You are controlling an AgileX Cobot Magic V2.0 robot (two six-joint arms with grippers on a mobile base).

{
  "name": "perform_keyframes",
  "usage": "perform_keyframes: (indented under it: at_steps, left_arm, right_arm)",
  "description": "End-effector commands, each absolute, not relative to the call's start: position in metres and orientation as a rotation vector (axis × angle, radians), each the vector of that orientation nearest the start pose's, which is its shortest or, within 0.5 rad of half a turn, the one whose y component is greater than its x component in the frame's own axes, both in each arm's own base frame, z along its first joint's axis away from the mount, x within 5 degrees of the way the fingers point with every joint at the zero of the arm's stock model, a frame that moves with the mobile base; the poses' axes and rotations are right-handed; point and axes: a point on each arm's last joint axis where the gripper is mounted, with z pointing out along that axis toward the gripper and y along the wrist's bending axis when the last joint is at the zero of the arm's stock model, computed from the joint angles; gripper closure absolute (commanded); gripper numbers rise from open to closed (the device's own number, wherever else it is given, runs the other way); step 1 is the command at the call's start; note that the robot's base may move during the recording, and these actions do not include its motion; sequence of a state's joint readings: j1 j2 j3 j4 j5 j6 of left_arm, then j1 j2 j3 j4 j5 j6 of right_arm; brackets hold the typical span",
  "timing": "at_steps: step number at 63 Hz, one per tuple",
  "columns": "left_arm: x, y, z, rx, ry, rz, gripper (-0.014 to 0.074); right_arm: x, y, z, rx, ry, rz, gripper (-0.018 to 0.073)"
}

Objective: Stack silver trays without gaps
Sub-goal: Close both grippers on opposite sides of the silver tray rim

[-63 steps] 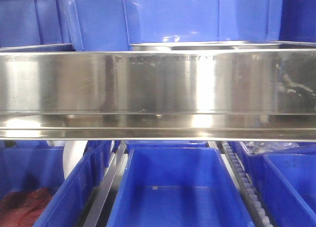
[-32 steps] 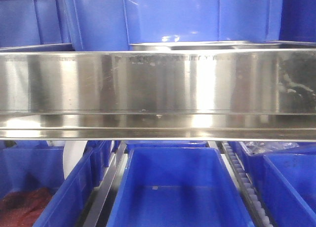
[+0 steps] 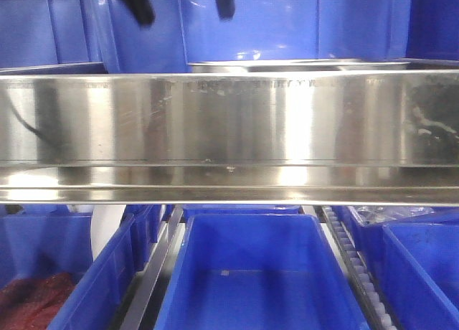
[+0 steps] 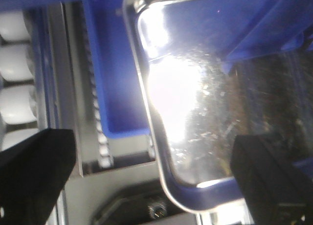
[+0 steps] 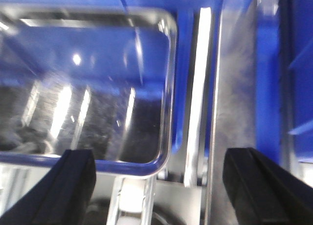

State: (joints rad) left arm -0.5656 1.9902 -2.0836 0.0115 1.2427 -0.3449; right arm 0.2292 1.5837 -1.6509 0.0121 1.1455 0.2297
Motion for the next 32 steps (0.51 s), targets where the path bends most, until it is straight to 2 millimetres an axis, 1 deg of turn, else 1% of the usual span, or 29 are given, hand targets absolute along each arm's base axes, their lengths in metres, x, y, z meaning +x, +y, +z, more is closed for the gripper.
perform_keyframes:
  at_steps: [1,5,12,17,25,32]
  left_arm:
    - [0.364,-0.226,0.384,0.238,2.558,-0.387,0.0052]
    - [0.367,-0.227,0.380,0.238,2.561,-0.378,0.0053]
    - [0.374,-0.236,0.366,0.253,2.560,-0.380,0.0068]
    - [0.377,-0.239,0.360,0.256,2.568,-0.377,0.0071]
    - [0.382,-0.241,0.351,0.254,2.588,-0.368,0.0071]
    - [0.384,-0.241,0.348,0.253,2.596,-0.361,0.0071]
  right_arm:
    - [0.331,0.077,0.402,0.002,2.496,0.193,-0.0063]
    - [0.338,0.080,0.395,0.004,2.505,0.205,-0.0063]
    - [0.350,0.085,0.383,0.013,2.515,0.244,-0.0063]
    - [0.357,0.088,0.375,0.017,2.522,0.265,-0.0063]
    - [0.366,0.090,0.365,0.007,2.532,0.261,-0.0063]
    - [0.372,0.092,0.355,-0.026,2.550,0.246,-0.0063]
